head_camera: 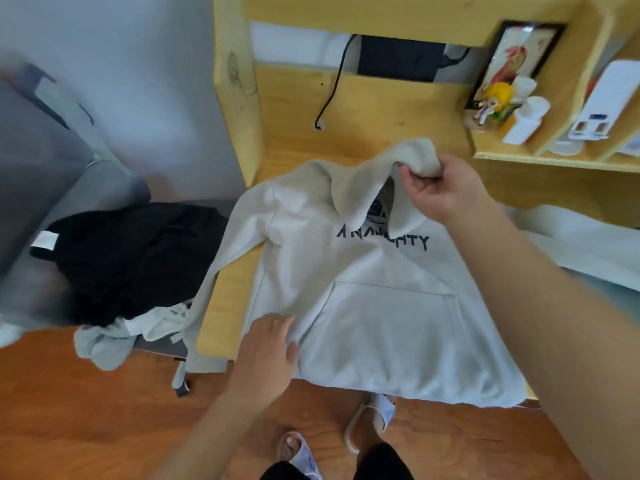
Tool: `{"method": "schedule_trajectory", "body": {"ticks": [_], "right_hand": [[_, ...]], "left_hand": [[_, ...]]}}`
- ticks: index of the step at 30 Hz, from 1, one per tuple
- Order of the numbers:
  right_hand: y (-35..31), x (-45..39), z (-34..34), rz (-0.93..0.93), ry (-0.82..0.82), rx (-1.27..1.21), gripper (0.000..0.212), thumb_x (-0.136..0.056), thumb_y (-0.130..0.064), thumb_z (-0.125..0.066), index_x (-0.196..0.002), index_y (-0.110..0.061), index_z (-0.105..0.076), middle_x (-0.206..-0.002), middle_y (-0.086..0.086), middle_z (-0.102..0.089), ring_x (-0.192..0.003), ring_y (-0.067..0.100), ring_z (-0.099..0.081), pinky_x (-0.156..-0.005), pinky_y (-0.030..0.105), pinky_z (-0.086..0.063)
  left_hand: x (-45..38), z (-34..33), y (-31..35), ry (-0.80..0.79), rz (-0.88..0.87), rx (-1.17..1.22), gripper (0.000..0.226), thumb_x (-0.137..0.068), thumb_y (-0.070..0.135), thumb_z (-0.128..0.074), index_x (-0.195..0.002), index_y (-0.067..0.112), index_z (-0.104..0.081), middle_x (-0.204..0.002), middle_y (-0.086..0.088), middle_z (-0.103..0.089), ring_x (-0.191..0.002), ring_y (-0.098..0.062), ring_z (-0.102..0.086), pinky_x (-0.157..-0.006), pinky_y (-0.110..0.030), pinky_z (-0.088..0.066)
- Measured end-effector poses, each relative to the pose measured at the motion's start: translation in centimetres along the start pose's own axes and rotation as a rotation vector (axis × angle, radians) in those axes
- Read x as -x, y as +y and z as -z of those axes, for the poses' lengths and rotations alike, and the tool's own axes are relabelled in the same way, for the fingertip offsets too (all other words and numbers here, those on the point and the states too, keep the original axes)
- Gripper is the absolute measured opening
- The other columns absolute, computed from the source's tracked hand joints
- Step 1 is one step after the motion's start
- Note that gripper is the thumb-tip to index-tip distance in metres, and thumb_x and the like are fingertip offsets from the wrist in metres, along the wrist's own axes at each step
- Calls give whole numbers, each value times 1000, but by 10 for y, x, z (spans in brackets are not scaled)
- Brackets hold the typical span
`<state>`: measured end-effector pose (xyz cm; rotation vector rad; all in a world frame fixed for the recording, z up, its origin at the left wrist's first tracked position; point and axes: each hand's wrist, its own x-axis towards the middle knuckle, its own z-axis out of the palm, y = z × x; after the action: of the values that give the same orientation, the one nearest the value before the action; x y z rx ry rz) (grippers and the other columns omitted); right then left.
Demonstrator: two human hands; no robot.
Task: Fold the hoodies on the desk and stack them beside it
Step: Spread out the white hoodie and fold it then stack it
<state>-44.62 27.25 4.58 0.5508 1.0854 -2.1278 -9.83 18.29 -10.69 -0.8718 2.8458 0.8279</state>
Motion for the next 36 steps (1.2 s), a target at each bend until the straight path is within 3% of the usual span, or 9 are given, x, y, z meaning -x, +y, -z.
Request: {"method": "schedule_trajectory", "body": {"ticks": [6, 10, 15, 18, 20, 23, 27, 30, 36], "right_hand": [[99, 23, 164, -411, 278, 669, 9, -101, -9, -49, -98, -6, -56, -91, 19, -67, -73, 31, -70, -67, 43, -60], [44, -19, 190, -66, 425, 853, 11, -99, -6, -49, -94, -7, -58, -89, 14, -63, -73, 27, -65, -70, 39, -54], [-5, -87, 189, 370, 284, 1693, 41, -100, -11, -48, -140, -14, -53, -148, 9, -49, -132, 32, -49, -107, 33, -37], [-3, -127, 207, 351, 43, 2145, 56, -109, -33, -30, -161, -23, -14, -169, 1, -6, -154, 27, -8, -122, 36, -4], [-4, -143, 230, 309, 144, 2287, 64, -104, -56, -16, -159, -36, 9, -168, -3, 18, -155, 27, 13, -123, 44, 8], [-13, -151, 252, 358, 210, 2326, 69, -99, -65, -13, -158, -39, 12, -168, -1, 20, -155, 28, 14, -125, 47, 6], [0, -134, 234, 274, 256, 2273, 70, -100, -57, -35, -160, -32, -8, -168, 6, 3, -154, 32, 0, -124, 52, -6], [27, -122, 224, 440, 281, 2203, 64, -92, -39, -57, -151, -22, -35, -161, 13, -18, -146, 37, -19, -120, 54, -17], [38, -139, 247, 469, 355, 2297, 68, -99, -49, -13, -162, -27, -5, -170, 7, 0, -155, 34, -1, -124, 55, -9]], "left_hand": [[-107, 14, 37, -116, 382, 711, 11, -88, 20, -49, -90, 12, -56, -88, -5, -55, -85, -22, -54, -71, -30, -43], [-167, 12, 48, -65, 517, 1031, 18, -92, 11, -54, -80, 25, -50, -82, -4, -52, -72, -21, -53, -62, -27, -43], [-235, -8, 31, 91, 114, 91, 40, -91, 4, -47, -127, 5, -63, -127, -21, -63, -121, -38, -57, -104, -47, -44], [-265, -23, 2, -85, 55, -276, 59, -105, 41, -31, -158, 13, -33, -159, -22, -34, -147, -42, -31, -120, -55, -25], [-271, -34, -24, -258, 116, -505, 81, -93, 71, 9, -163, 30, 2, -171, -11, 2, -156, -39, 4, -125, -56, 1], [-267, -36, -22, -297, 210, -482, 76, -90, 74, 6, -159, 42, 13, -169, -1, 19, -155, -36, 16, -125, -49, 5], [-281, -8, 20, -50, 174, -462, 48, -99, 56, -40, -132, 25, -58, -137, -13, -52, -127, -41, -45, -104, -52, -39], [-306, 0, 40, 91, -109, -494, 42, -93, 42, -42, -106, 10, -67, -107, -18, -63, -101, -43, -58, -78, -50, -51], [-353, -25, 98, 2, -631, -414, 60, -99, 45, -36, -155, 24, -39, -161, -14, -34, -148, -38, -32, -119, -53, -30]]}}
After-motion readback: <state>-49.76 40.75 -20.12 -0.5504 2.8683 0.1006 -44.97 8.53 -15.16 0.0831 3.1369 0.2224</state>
